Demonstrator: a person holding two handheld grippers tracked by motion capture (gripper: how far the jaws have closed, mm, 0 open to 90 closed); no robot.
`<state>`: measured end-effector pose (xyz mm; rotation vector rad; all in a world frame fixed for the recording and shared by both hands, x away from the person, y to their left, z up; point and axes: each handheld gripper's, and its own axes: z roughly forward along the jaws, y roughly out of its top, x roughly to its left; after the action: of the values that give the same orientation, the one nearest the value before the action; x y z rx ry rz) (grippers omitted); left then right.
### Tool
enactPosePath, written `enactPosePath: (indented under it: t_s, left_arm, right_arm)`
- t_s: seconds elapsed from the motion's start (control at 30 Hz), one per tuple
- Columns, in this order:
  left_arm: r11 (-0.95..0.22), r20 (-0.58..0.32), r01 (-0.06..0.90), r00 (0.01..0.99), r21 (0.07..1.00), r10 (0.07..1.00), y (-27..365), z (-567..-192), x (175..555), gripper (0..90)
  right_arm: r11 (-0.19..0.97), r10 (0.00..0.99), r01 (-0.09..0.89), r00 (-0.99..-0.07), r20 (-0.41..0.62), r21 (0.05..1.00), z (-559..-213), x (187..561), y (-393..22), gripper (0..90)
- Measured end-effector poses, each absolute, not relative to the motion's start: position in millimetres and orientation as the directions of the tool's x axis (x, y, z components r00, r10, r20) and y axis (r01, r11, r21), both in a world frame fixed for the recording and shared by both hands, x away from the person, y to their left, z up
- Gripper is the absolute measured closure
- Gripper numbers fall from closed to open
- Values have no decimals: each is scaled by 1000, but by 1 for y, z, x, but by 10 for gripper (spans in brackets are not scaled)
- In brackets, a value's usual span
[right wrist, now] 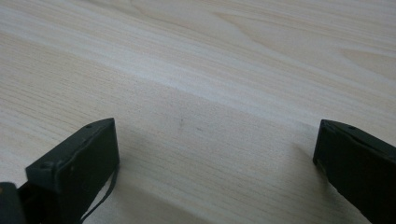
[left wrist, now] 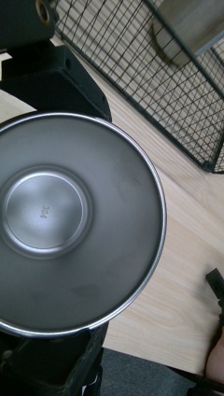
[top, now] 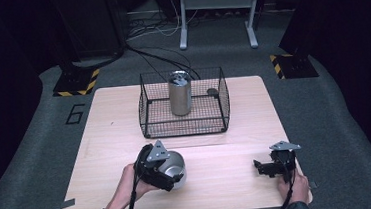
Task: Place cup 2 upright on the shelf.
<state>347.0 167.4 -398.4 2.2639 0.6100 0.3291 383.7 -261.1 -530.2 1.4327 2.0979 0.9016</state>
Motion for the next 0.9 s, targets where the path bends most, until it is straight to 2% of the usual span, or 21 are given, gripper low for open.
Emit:
enactPosePath:
  t_s: [0.2,0.9]
  left_arm:
    - [-619,78,307,854,723,515,172,-384,353,59]
    - [-583,67,337,825,739,562,184,-357,394,59]
  right_arm:
    - [250,931,643,-365,2,724,-530,384,-261,0]
    - [250,931,643,-365,3,724,-530,384,-261,0]
